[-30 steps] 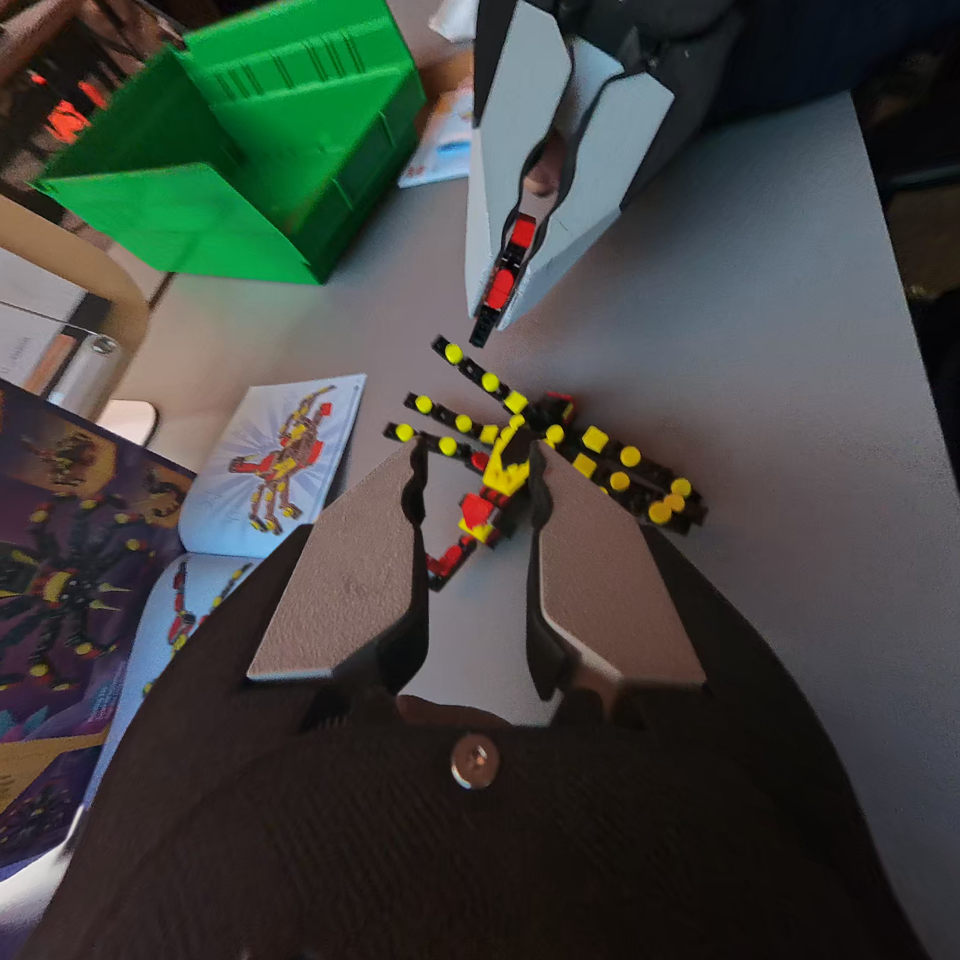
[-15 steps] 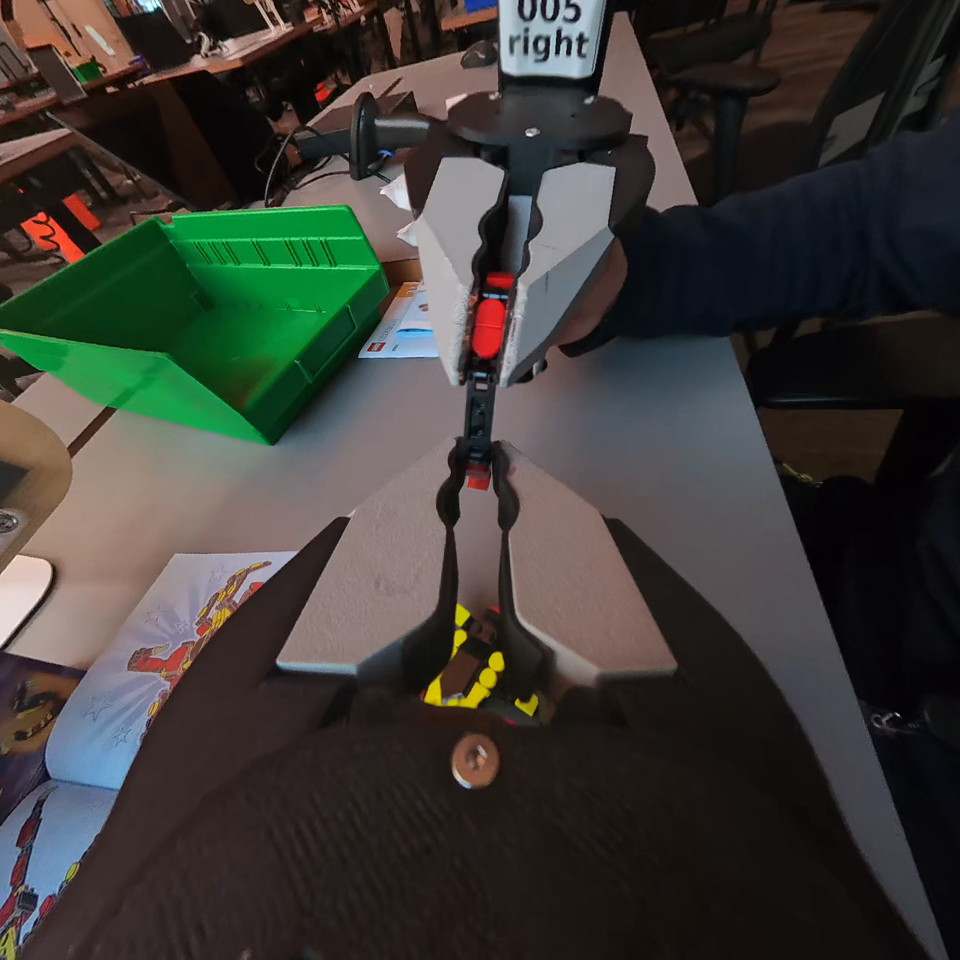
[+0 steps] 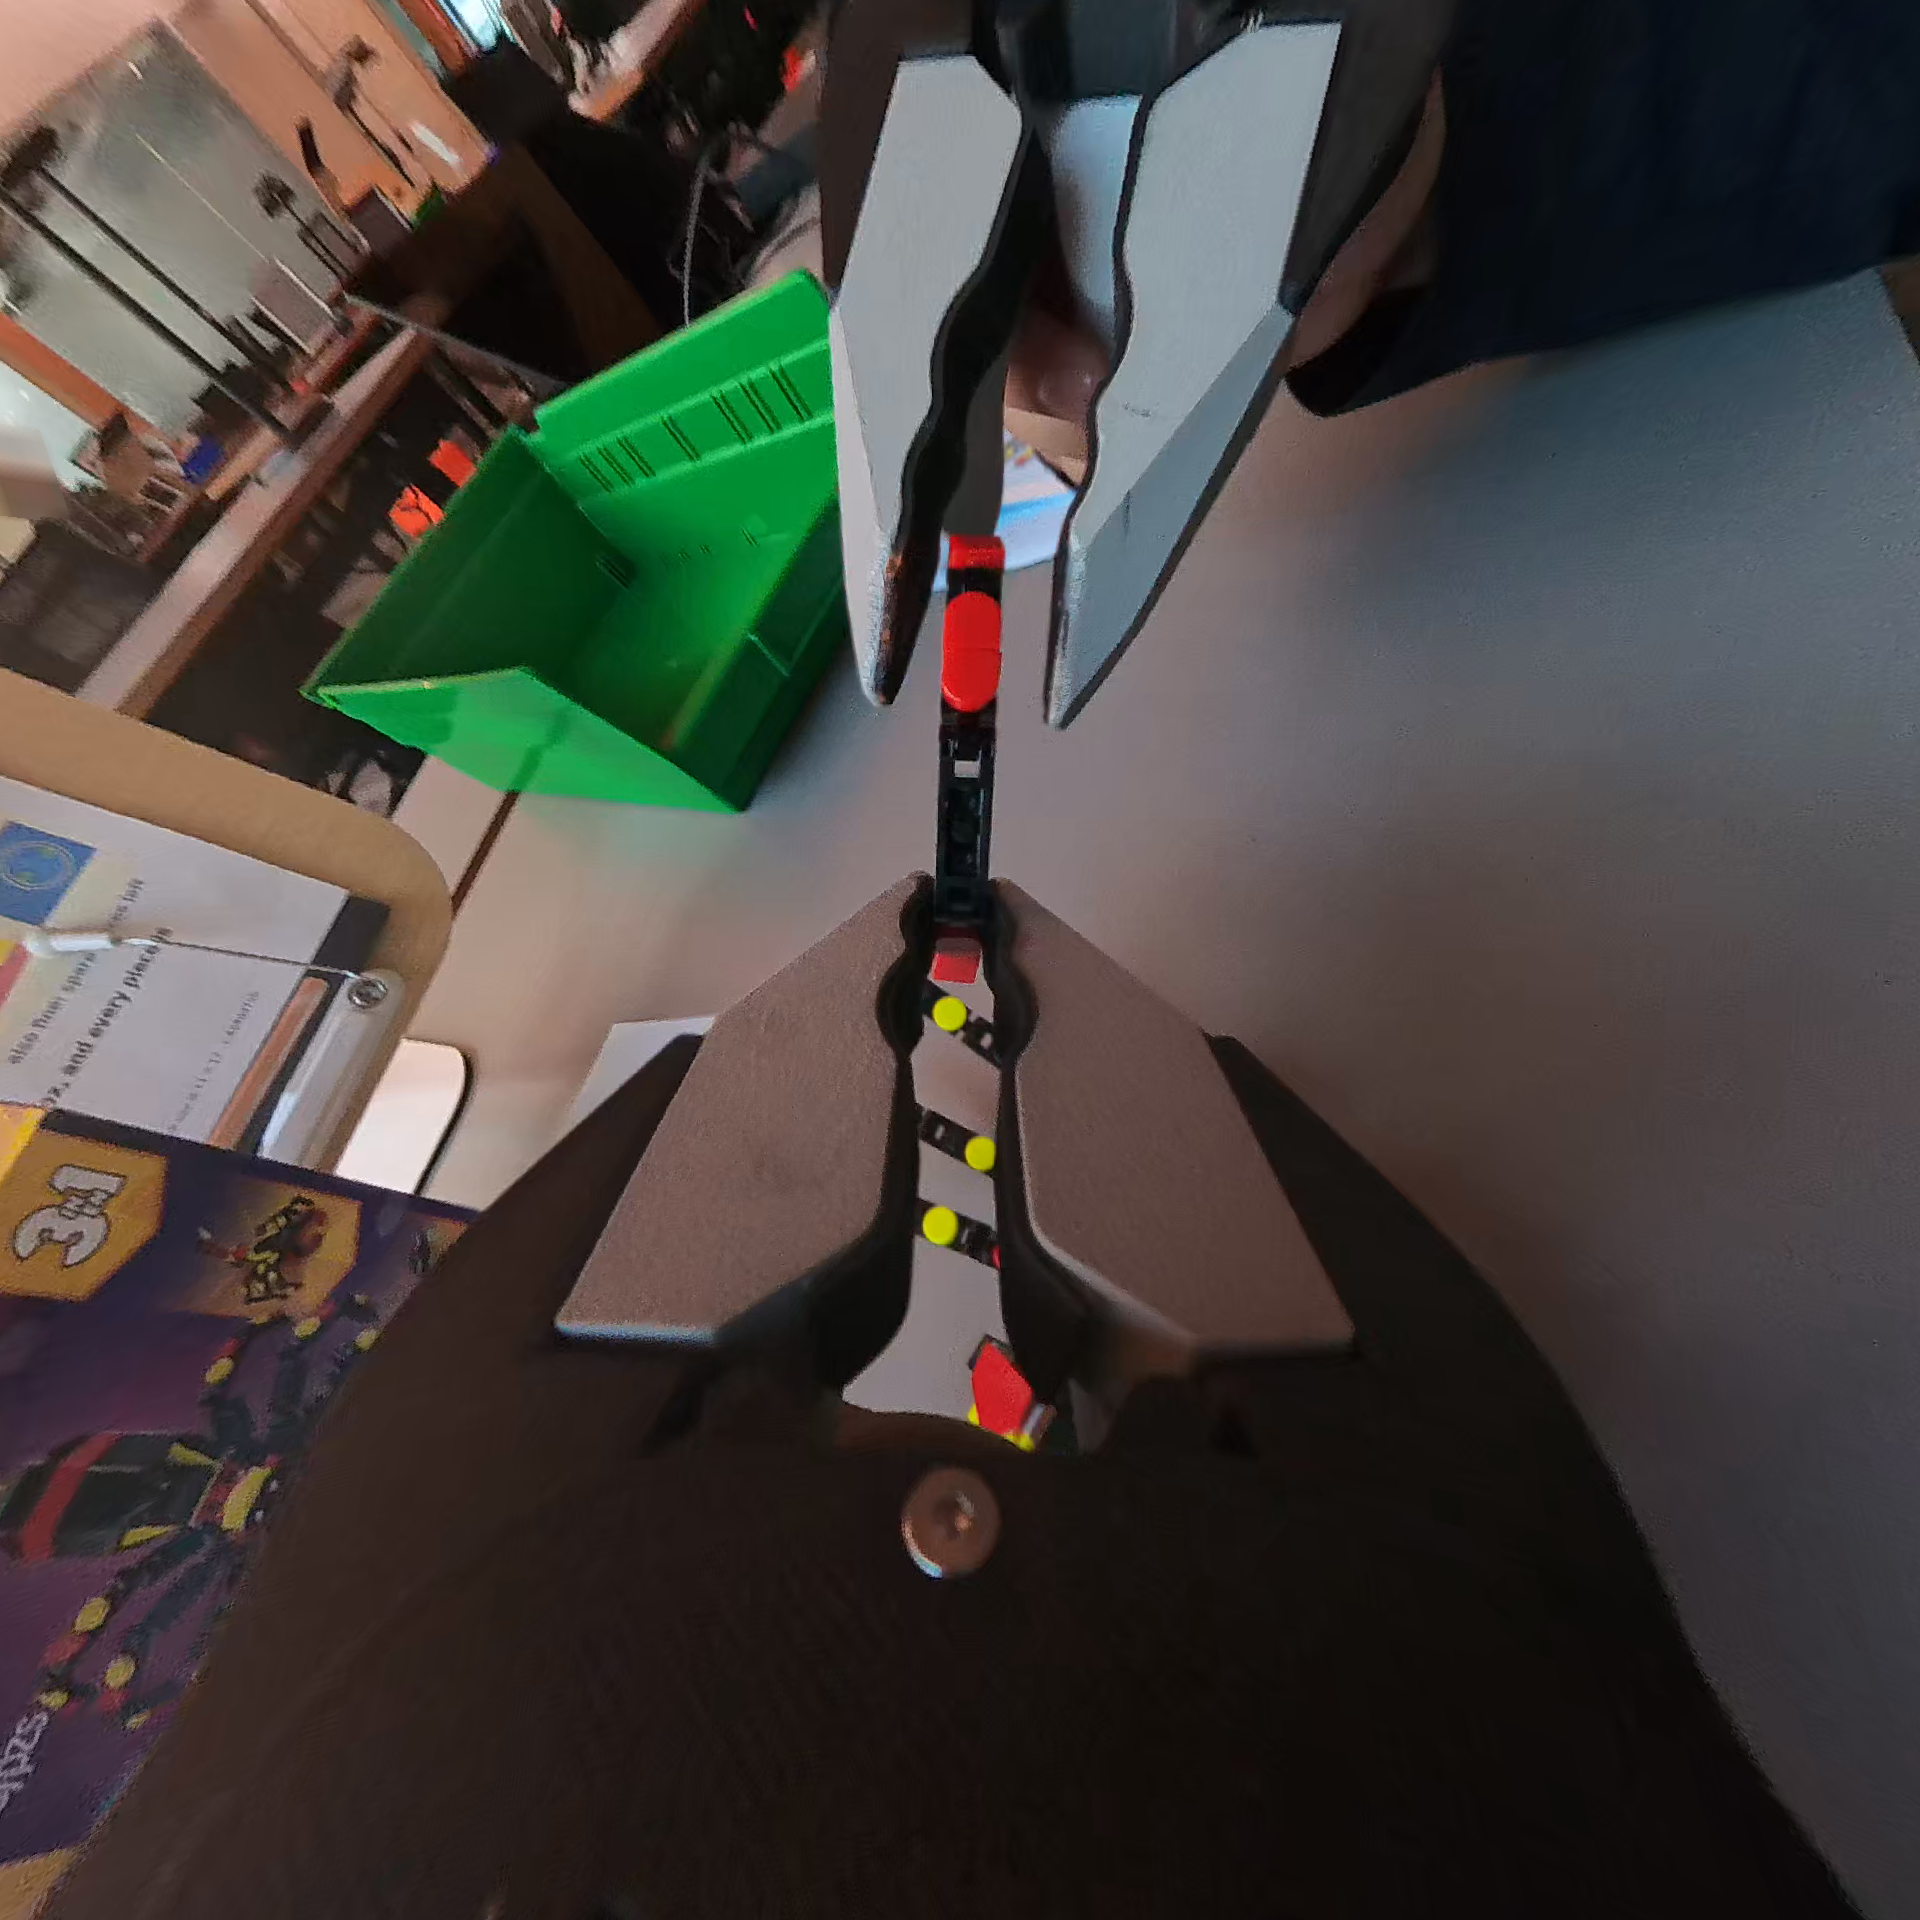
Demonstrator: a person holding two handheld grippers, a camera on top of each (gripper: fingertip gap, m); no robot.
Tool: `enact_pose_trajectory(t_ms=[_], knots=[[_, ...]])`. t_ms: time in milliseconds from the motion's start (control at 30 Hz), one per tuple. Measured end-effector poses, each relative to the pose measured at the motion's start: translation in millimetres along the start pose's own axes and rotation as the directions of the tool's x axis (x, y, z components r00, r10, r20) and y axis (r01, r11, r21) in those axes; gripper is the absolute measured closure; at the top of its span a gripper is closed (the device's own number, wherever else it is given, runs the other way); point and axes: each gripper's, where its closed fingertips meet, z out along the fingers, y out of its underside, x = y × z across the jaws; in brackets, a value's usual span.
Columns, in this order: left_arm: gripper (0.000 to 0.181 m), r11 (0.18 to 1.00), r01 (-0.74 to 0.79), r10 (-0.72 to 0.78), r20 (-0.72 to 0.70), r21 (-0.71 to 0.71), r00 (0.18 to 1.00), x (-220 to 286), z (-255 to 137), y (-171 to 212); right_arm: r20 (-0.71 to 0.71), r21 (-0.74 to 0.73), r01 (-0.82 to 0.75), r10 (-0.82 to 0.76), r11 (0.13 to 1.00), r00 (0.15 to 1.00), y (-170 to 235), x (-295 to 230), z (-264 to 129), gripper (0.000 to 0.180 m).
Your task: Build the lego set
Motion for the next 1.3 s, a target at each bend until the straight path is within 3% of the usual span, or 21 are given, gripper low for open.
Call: enact_pose_trajectory(t_ms=[200, 633, 867, 967, 1067, 1167, 1233, 1300], knots=[[0.176, 0.994, 0.071, -0.066, -0.054, 0.082, 0.996, 3.3, -4.7, -10.5, 0.106, 0.150, -0.129, 0.114, 0.980, 0.988, -22.0, -3.2, -12.4, 0.172], [0.174, 0.997, 0.062, -0.066, -0.074, -0.047, 0.995, 12.4, 7.6, 11.7, 0.085, 0.101, -0.076, 0.068, 0.992, 0.994, -20.9, -10.1, -3.5, 0.173], [0.159, 0.986, 0.157, -0.150, -0.118, 0.058, 0.982, 11.5, 0.5, -4.9, 0.057, 0.075, -0.141, 0.137, 0.987, 0.989, -9.2, 3.7, -5.9, 0.175], [0.163, 0.971, 0.221, -0.209, -0.132, 0.089, 0.969, 7.8, -1.9, -10.3, 0.082, 0.086, -0.158, 0.151, 0.984, 0.985, -11.5, -0.6, -3.2, 0.175], [0.152, 0.962, 0.260, -0.246, -0.141, 0.085, 0.959, 6.7, 0.0, -9.2, 0.104, 0.100, -0.162, 0.151, 0.982, 0.983, -14.4, -5.2, -1.2, 0.175], [0.161, 0.946, 0.305, -0.283, -0.185, 0.109, 0.941, 10.4, -0.5, -14.4, 0.116, 0.118, -0.171, 0.157, 0.978, 0.981, -17.4, -6.9, -0.8, 0.175], [0.176, 0.935, 0.330, -0.299, -0.209, 0.129, 0.931, 11.5, -1.9, -18.1, 0.133, 0.141, -0.188, 0.170, 0.972, 0.976, -21.6, -7.5, -2.9, 0.175], [0.176, 0.925, 0.354, -0.316, -0.241, 0.135, 0.918, 13.7, -3.4, -20.7, 0.147, 0.145, -0.201, 0.180, 0.969, 0.973, -22.6, -7.8, -4.5, 0.176]])
